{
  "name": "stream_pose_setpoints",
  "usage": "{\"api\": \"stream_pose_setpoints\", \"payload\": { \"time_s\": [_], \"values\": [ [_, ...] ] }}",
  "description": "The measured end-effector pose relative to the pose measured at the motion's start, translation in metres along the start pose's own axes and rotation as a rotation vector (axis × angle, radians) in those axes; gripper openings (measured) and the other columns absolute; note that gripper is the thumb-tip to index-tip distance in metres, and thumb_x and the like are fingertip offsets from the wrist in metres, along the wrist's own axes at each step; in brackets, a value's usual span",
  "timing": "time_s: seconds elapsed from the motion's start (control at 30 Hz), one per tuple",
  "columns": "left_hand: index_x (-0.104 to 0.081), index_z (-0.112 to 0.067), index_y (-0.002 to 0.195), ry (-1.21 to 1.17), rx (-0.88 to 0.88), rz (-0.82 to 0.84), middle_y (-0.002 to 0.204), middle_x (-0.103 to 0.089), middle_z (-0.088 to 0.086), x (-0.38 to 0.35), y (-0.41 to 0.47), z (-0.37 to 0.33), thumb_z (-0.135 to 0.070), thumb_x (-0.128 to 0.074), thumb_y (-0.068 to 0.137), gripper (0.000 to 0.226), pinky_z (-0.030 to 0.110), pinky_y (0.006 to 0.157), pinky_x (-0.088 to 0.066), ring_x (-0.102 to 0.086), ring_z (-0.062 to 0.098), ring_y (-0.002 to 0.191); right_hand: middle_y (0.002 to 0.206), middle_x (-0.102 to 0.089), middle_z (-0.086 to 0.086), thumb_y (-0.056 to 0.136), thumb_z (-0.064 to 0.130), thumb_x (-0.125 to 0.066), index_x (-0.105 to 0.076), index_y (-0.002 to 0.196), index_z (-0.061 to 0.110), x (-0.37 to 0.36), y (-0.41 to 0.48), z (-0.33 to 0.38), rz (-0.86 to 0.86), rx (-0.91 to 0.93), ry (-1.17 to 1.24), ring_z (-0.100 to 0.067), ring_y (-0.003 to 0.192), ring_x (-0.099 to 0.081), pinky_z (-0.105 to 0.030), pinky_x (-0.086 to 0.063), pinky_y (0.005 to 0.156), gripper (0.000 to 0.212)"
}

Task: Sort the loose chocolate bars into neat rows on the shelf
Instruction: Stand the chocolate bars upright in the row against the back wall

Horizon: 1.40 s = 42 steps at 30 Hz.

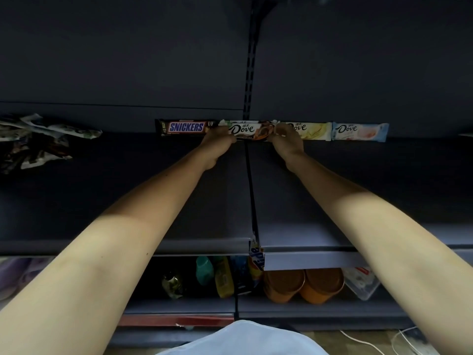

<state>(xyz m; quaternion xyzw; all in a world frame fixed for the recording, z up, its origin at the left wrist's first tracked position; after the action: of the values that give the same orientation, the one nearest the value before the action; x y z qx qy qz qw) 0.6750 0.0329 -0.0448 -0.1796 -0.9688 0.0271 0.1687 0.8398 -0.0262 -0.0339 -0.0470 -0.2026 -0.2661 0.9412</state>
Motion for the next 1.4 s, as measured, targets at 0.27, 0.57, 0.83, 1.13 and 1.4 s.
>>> {"api": "stream_pose_setpoints", "payload": {
  "time_s": [0.27, 0.57, 0.83, 1.13, 1.4],
  "values": [
    [-0.036, -0.016, 0.141, 0.011, 0.030, -0.017, 0.144, -0.037, 0.005, 0.008, -0.001, 0.008, -0.008, -0.048, 0.091, 0.051, 0.029, 0.106, -0.036, -0.039, 0.020, 0.127, 0.128, -0.056, -0.004, 0.089, 0.012, -0.053, -0.054, 0.123, 0.011, -0.003, -0.007, 0.008, -0.021, 0.036, 0.061, -0.017, 0.118, -0.050, -0.018, -0.038, 0.093, 0.034],
    [-0.045, -0.016, 0.133, 0.105, -0.084, -0.082, 0.135, -0.048, 0.001, 0.046, -0.022, 0.003, -0.007, -0.043, 0.093, 0.041, 0.030, 0.103, -0.039, -0.045, 0.016, 0.120, 0.114, -0.060, -0.004, 0.091, 0.007, -0.045, -0.066, 0.104, 0.008, -0.056, -0.018, 0.033, 0.103, 0.154, -0.083, -0.012, 0.102, -0.052, -0.017, -0.039, 0.094, 0.024],
    [-0.048, -0.021, 0.129, 0.162, -0.093, -0.263, 0.132, -0.050, -0.003, 0.149, -0.059, 0.032, -0.007, -0.043, 0.093, 0.039, 0.017, 0.091, -0.035, -0.045, 0.008, 0.117, 0.111, -0.062, -0.004, 0.088, 0.007, -0.049, -0.064, 0.105, 0.015, -0.173, -0.051, 0.079, 0.396, 0.189, -0.045, -0.019, 0.107, -0.058, -0.035, -0.047, 0.099, 0.024],
    [-0.054, -0.018, 0.124, 0.209, -0.024, -0.445, 0.121, -0.057, -0.004, 0.279, -0.106, 0.080, -0.005, -0.045, 0.090, 0.037, 0.020, 0.093, -0.040, -0.050, 0.010, 0.114, 0.116, -0.062, -0.002, 0.091, 0.010, -0.051, -0.064, 0.108, 0.016, -0.294, -0.109, 0.125, 0.545, 0.285, -0.096, -0.011, 0.102, -0.056, -0.027, -0.046, 0.098, 0.023],
    [-0.057, -0.017, 0.121, 0.249, -0.022, -0.580, 0.118, -0.060, -0.005, 0.369, -0.145, 0.113, -0.007, -0.044, 0.092, 0.033, 0.014, 0.085, -0.036, -0.051, 0.006, 0.109, 0.120, -0.061, -0.001, 0.087, 0.012, -0.059, -0.061, 0.115, 0.013, -0.376, -0.149, 0.167, 0.556, 0.467, -0.223, -0.010, 0.110, -0.055, -0.011, -0.035, 0.084, 0.028]
  ]
}}
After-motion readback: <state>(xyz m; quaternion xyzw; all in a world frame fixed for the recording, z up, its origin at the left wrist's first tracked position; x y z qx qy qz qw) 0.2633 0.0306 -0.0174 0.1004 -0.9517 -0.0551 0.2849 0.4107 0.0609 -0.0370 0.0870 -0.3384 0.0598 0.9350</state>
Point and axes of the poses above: each hand's wrist, its own y-axis towards the middle knuckle, its own x-axis out of the back of the hand, z = x × y, the point moved 8 cm from there along y, towards the middle knuckle
